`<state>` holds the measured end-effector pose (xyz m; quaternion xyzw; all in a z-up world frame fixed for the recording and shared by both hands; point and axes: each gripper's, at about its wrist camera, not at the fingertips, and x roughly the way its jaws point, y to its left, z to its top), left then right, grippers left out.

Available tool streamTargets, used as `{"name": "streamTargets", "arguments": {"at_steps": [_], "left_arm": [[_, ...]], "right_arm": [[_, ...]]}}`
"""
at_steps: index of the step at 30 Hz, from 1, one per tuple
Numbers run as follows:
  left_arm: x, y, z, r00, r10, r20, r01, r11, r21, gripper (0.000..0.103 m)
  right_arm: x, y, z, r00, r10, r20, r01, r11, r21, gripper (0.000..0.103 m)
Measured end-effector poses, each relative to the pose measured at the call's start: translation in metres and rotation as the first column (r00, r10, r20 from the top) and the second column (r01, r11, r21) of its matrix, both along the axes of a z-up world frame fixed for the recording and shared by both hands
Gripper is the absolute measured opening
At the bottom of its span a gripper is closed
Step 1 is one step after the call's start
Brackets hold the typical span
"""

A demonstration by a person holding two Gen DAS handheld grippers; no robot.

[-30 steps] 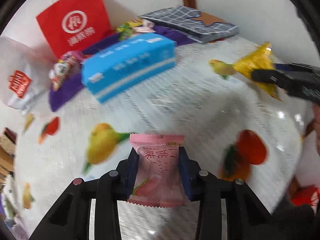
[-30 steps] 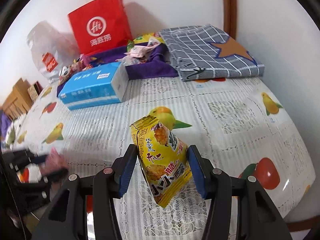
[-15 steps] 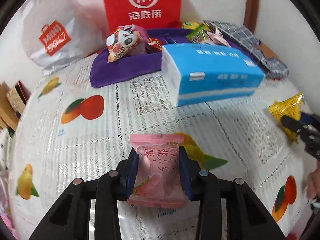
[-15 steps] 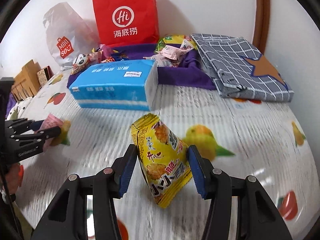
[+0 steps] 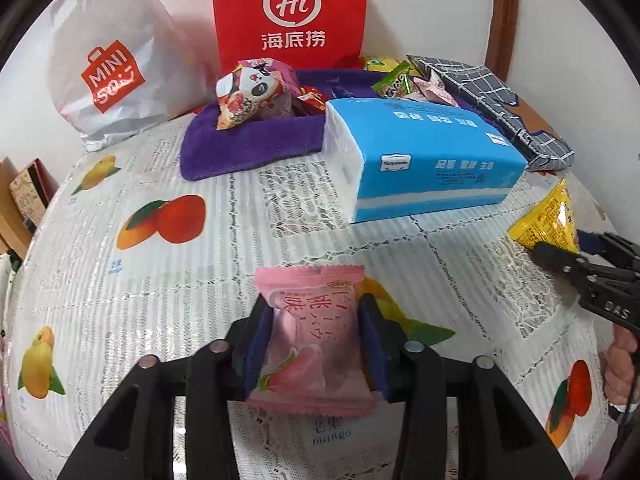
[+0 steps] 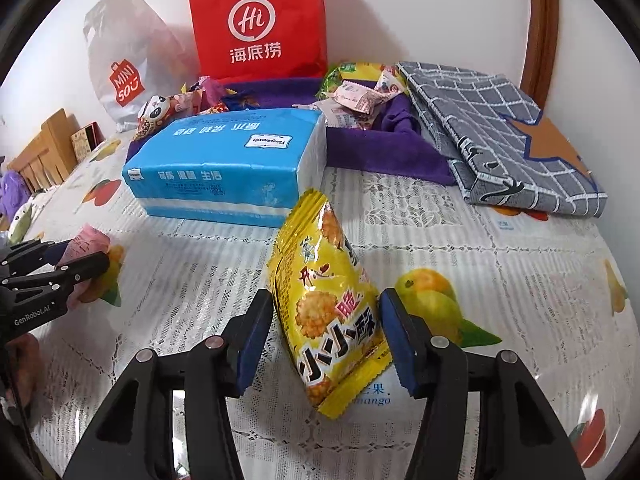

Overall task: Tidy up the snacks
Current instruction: 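Lift the pink packet and yellow chip bag with both tools toward the towel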

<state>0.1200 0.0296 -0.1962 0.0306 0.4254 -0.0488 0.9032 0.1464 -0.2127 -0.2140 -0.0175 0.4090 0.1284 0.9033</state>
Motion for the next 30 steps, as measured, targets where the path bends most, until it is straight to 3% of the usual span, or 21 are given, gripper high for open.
{"name": "streamTargets", "arguments": {"at_steps": [4, 6, 13, 23, 30], "left_arm": [[0.0, -0.003, 0.0, 1.0, 0.003, 0.003, -0.003, 1.0, 0.016, 0.043], [0.0, 0.0, 0.001, 1.0, 0.008, 0.002, -0.008, 1.0, 0.001, 0.037], [0.007, 0.012, 0.011, 0.997, 0.008, -0.075, -0.019, 0.989, -0.146, 0.034], [0.013, -0.004, 0.053, 1.0, -0.016, -0.026, 0.012, 0.991, -0.134, 0.034], [0.032, -0.005, 0.086, 1.0, -0.016, -0.004, 0.015, 0.985, -0.173, 0.034]], "right_arm": [[0.002, -0.006, -0.002, 1.0, -0.012, -0.016, 0.013, 0.999, 0.04, 0.059], [0.002, -0.01, -0.001, 1.0, -0.013, -0.013, 0.014, 0.998, 0.061, 0.057], [0.001, -0.005, 0.009, 1.0, 0.007, -0.006, -0.007, 1.0, 0.026, 0.055], [0.005, 0.0, 0.057, 0.997, 0.043, 0.064, -0.047, 0.998, 0.052, 0.055], [0.024, 0.007, 0.094, 0.992, 0.042, 0.118, -0.046, 0.998, 0.034, 0.055]]}}
